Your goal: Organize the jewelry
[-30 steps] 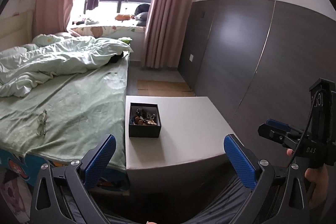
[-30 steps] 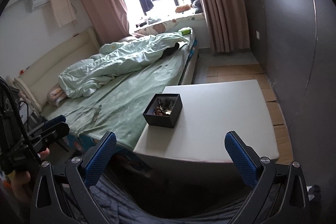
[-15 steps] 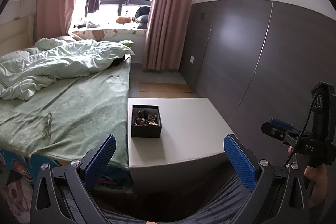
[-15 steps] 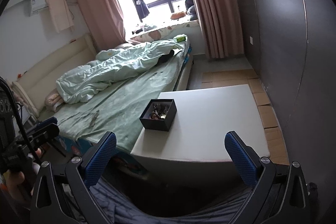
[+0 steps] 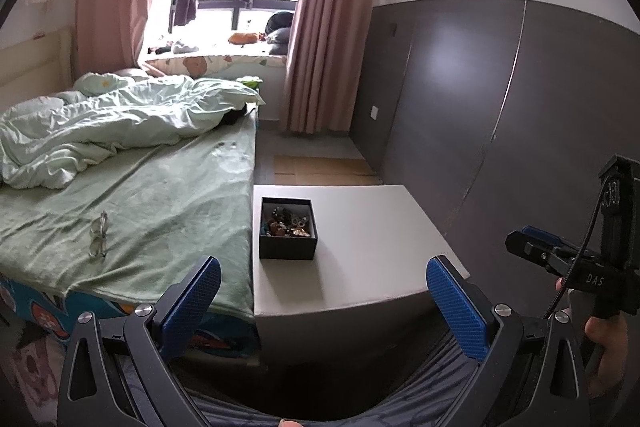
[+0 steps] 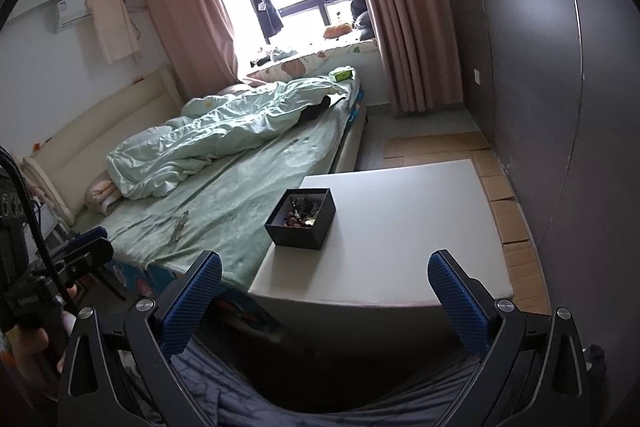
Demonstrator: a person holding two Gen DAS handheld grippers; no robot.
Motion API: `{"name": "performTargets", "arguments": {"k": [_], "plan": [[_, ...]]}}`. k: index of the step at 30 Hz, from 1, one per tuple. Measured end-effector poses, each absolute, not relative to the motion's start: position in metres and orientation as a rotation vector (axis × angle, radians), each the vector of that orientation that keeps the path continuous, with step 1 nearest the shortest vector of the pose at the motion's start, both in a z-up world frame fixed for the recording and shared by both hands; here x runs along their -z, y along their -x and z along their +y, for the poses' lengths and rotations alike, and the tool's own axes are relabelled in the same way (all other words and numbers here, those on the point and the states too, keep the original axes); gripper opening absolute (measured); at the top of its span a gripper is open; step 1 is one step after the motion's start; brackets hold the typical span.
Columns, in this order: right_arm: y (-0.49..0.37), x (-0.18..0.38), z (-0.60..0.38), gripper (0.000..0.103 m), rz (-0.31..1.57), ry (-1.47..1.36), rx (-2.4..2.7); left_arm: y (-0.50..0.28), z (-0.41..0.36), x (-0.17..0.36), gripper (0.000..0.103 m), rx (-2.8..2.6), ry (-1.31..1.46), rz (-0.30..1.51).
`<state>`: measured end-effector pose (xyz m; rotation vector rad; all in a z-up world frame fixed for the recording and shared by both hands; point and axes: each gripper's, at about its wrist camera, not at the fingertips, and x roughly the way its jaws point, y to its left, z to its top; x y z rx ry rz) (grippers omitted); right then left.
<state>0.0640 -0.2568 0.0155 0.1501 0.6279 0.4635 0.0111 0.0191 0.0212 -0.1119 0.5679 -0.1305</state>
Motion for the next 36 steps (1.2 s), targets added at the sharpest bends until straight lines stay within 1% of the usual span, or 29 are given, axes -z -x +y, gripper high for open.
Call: {"name": "performTargets", "arguments": {"k": [36], "plan": [[-0.0581, -0.0165, -0.2527, 0.103, 0.635, -0.148, -0.477, -0.0027, 0.0185, -0.0236, 0.103, 0.104, 0.097, 0.542]]}}
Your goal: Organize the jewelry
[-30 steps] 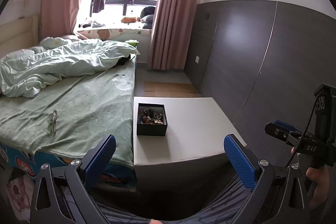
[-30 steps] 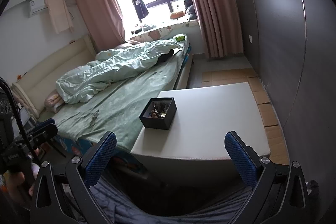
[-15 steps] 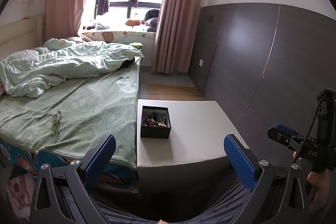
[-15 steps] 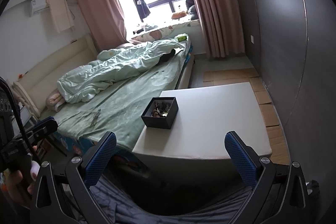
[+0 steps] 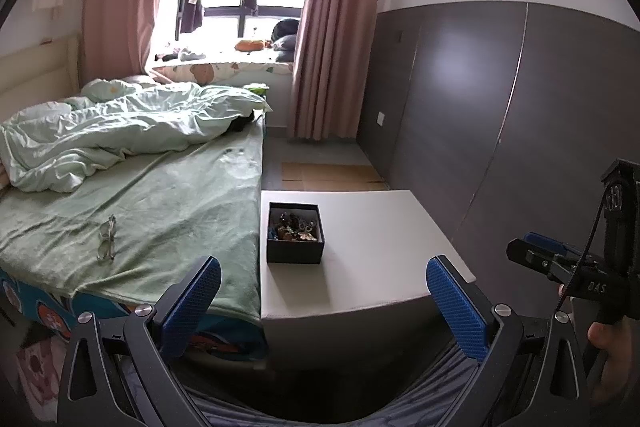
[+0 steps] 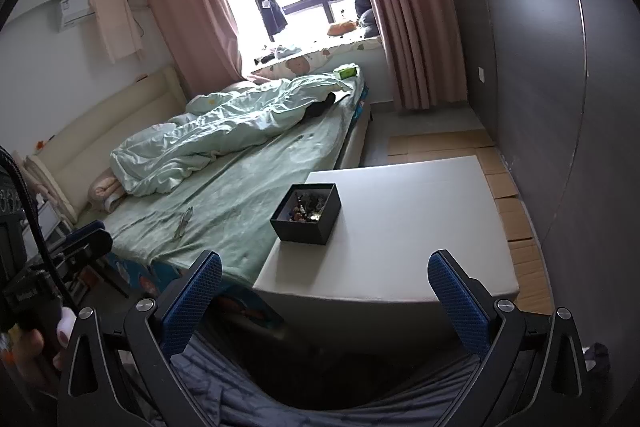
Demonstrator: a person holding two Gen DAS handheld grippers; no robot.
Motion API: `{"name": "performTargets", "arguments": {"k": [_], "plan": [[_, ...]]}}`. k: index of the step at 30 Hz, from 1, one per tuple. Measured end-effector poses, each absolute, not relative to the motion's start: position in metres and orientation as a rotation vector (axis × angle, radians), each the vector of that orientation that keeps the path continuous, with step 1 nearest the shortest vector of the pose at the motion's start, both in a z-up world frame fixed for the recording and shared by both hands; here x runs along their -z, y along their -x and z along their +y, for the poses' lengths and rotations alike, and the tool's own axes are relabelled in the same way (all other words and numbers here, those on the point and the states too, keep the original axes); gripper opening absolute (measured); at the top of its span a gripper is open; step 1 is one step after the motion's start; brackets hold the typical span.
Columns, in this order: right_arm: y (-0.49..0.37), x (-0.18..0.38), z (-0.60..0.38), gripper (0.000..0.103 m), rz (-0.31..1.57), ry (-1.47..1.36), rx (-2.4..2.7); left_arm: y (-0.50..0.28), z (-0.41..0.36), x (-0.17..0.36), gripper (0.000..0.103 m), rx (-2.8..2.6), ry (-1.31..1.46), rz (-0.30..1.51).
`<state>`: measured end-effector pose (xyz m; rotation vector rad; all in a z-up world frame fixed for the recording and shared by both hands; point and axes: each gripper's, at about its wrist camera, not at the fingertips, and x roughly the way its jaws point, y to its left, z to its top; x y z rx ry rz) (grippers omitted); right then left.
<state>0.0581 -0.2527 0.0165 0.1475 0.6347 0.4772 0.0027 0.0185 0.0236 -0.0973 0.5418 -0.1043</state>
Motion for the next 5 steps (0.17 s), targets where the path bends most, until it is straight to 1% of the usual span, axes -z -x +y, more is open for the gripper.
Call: {"name": "performTargets", "arguments": {"k": [5], "plan": [[-0.0577, -0.0167, -0.2524, 0.103, 0.636, -0.148, -0.477, -0.002, 0.0186, -0.0246, 0.103, 0.1, 0.088, 0.539]]}}
